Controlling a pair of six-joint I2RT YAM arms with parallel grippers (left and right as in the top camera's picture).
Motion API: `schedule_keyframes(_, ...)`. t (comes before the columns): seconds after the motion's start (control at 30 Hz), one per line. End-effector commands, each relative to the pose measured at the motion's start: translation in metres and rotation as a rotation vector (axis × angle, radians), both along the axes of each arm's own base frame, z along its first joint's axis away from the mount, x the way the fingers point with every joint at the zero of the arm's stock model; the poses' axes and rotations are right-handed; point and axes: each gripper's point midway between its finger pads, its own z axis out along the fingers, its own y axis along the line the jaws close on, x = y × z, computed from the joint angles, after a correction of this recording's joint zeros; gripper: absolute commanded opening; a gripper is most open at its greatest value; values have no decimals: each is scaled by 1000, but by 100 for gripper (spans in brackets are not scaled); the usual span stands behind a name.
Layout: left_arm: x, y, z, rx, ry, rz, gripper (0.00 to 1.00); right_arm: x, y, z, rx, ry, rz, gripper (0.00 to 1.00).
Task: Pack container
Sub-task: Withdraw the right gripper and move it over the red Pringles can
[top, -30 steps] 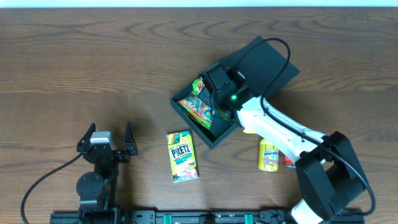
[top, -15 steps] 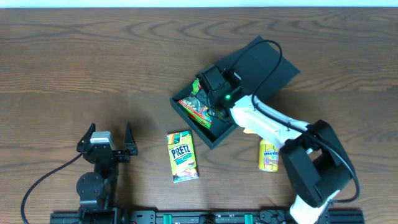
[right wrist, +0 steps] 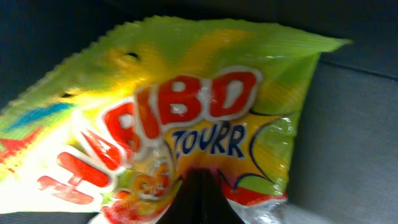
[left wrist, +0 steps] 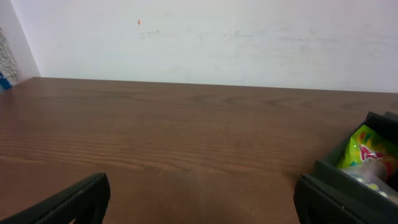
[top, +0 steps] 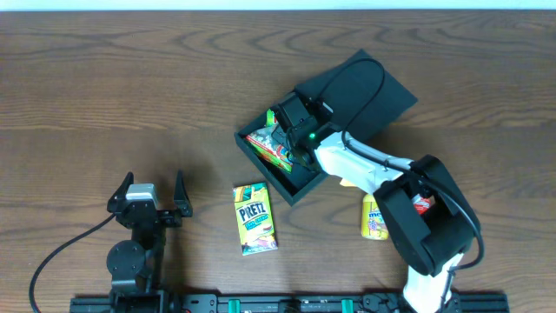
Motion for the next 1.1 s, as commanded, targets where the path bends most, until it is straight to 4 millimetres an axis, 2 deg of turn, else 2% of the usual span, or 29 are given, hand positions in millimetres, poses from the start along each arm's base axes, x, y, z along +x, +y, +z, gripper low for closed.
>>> schedule_keyframes(0.0, -2, 1, -17, -5, 59, 5, 95, -6, -3, 16, -19, -7, 21, 2)
schedule_keyframes(0.17, -2, 1, -17, -5, 60, 5, 95, -5, -1, 66, -6, -101, 96, 2)
schedule_keyframes(0.27, -2, 1, -17, -5, 59, 5, 95, -11, -6, 92, -6, -133, 120, 2)
schedule_keyframes(0.5, -2, 1, -17, -5, 59, 5, 95, -41, -49, 134, -116, -134, 75, 2)
schedule_keyframes(0.77, -2, 1, -17, -5, 59, 5, 95, -76, -84, 153, -345, -114, 313, 3)
schedule_keyframes(0.97, -2, 1, -17, -5, 59, 5, 95, -108, -123, 160, -480, -86, 363, 16)
schedule_keyframes(1.07, -2, 1, -17, -5, 59, 5, 95, -123, -136, 152, -500, -69, 361, 34)
